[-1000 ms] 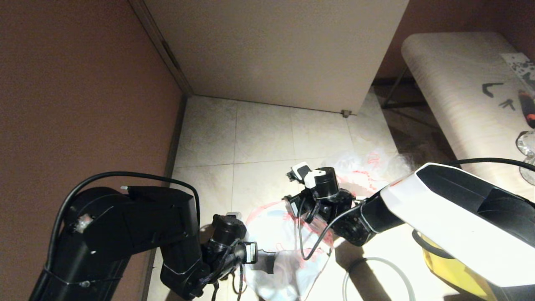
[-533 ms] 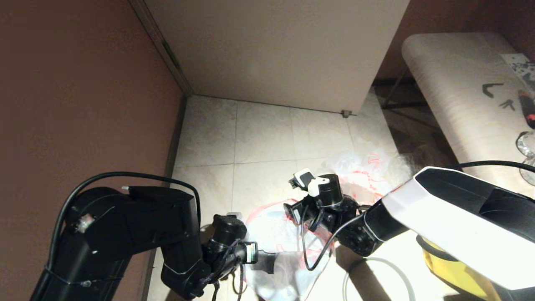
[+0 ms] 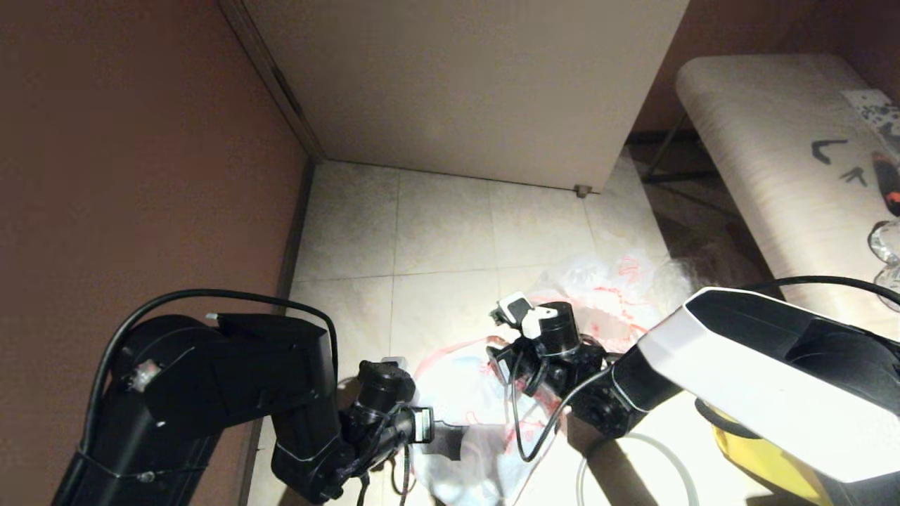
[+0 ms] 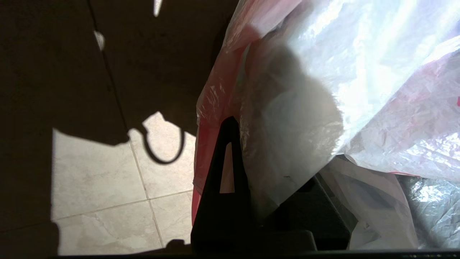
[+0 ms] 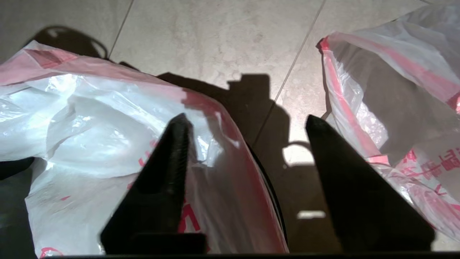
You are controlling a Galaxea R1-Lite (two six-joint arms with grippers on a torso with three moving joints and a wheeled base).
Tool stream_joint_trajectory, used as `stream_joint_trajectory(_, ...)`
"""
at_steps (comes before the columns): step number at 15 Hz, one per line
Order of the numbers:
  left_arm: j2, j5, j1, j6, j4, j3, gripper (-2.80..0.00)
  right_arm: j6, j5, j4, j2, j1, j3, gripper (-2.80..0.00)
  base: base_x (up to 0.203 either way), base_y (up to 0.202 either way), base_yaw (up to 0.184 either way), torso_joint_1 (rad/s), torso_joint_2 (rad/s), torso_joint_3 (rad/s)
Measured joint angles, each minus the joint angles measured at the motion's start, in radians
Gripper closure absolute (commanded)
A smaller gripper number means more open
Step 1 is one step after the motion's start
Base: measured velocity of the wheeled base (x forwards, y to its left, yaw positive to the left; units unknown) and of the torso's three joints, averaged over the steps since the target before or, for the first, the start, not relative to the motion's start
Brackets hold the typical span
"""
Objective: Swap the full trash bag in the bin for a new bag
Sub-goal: Put the new garbage bag on the trash can
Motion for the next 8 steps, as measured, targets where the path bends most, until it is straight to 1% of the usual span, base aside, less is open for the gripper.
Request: stream_joint_trajectory(8, 0.003, 0.008, 0.0, 0.0, 0.001, -0.002, 0.0, 0.007, 0.002, -0.006, -0.002, 0.001, -0.002, 0.0, 0.0, 0.0, 0.0, 0.0, 0.0, 0.0)
